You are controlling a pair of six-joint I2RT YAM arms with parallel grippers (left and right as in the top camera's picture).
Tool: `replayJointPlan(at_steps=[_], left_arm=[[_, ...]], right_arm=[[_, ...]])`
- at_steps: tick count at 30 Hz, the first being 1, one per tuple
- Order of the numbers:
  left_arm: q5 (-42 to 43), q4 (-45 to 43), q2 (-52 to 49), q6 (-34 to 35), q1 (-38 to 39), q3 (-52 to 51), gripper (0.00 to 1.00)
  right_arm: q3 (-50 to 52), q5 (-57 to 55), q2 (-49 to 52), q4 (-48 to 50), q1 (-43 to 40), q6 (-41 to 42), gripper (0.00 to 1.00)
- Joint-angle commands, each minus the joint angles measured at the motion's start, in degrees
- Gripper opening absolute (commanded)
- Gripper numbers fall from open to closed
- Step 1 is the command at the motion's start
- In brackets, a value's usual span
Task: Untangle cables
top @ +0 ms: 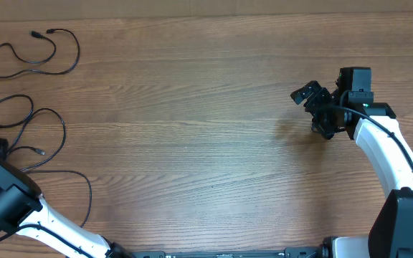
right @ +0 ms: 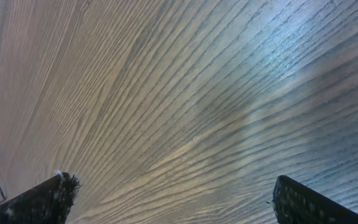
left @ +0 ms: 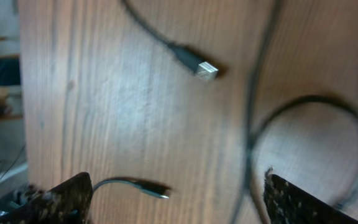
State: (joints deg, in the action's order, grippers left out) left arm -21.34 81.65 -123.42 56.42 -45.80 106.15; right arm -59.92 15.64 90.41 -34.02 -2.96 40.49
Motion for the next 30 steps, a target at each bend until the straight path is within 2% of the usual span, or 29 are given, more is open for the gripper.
replayJointPlan(at_steps=[1, 6, 8, 10, 12, 13, 14, 17, 18, 21, 22, 23, 25, 26, 27, 30], left_arm=[[3.87, 0.17, 1.62, -5.97, 0.02, 3.82, 0.88], [3.91, 0.15, 1.62, -7.19, 0.02, 3.13, 0.87], [5.03, -1.07, 1.62, -10.97, 0.11, 2.54, 0.87], [9.16, -3.61, 1.62, -18.27, 0.24, 1.97, 0.87], [16.65, -6.08, 1.62, -26.93, 0.35, 1.88, 0.82], [22.64, -7.76, 1.62, -32.5, 0.48, 1.88, 0.65], [27.26, -8.9, 1.62, -36.11, 0.72, 1.88, 0.57], [36.3, -10.47, 1.62, -42.88, 2.01, 1.88, 0.64], [37.38, -10.67, 1.62, -43.89, 2.49, 1.88, 0.68], [37.83, -10.99, 1.62, -45.88, 4.85, 1.88, 0.73], [37.66, -11.04, 1.62, -47.08, 6.25, 1.88, 0.68], [37.2, -11.02, 1.62, -47.65, 7.69, 1.88, 0.51], [35.85, -10.99, 1.62, -47.41, 9.16, 1.88, 0.28], [35.41, -10.88, 1.62, -47.43, 9.84, 1.88, 0.13], [34.88, -10.64, 1.62, -47.43, 10.51, 1.88, 0.05], [31.82, -9.27, 1.62, -46.45, 12.39, 1.84, 0.04]], right_arm=[[-1.27, -0.61, 0.04, 0.26, -0.07, -0.22, 1.0], [-1.27, -0.61, 0.04, 0.26, -0.07, -0.22, 1.0], [-1.27, -0.61, 0.04, 0.26, -0.07, -0.22, 1.0], [-1.27, -0.61, 0.04, 0.26, -0.07, -0.22, 1.0], [-1.27, -0.61, 0.04, 0.26, -0.07, -0.22, 1.0], [-1.27, -0.61, 0.04, 0.26, -0.07, -0.22, 1.0], [-1.27, -0.61, 0.04, 0.26, -0.07, -0.22, 1.0], [-1.27, -0.63, 0.04, 0.26, -0.07, -0.22, 1.0], [-1.27, -0.61, 0.04, 0.26, -0.07, -0.22, 1.0], [-1.27, -0.61, 0.04, 0.28, -0.07, -0.22, 1.0], [-1.27, -0.61, 0.04, 0.26, -0.07, -0.22, 1.0], [-1.27, -0.61, 0.04, 0.26, -0.07, -0.22, 1.0], [-1.27, -0.63, 0.04, 0.26, -0.07, -0.22, 1.0], [-1.27, -0.61, 0.04, 0.26, -0.07, -0.22, 1.0], [-1.27, -0.61, 0.04, 0.26, -0.07, -0.22, 1.0], [-1.27, -0.61, 0.04, 0.28, -0.07, -0.22, 1.0]])
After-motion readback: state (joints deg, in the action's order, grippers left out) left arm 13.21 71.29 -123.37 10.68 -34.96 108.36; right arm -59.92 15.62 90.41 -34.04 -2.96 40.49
